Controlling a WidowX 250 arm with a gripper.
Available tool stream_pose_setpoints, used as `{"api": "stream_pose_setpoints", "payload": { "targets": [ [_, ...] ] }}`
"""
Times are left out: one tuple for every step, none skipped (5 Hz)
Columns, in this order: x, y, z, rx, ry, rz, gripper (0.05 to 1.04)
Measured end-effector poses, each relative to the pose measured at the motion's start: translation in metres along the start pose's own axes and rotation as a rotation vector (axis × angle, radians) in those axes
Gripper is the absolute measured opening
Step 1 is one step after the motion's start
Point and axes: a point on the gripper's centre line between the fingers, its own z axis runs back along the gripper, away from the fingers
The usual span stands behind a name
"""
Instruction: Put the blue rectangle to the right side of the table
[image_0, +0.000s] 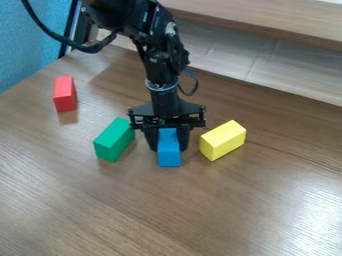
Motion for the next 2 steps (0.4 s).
{"api": "stream_pose_setpoints", "payload": {
  "targets": [
    [0.001,-0.009,0.027,-0.051,0.028,-0.111,0.578],
    [0.007,0.000,0.052,-0.104,0.037,-0.175,0.578]
  ]
}}
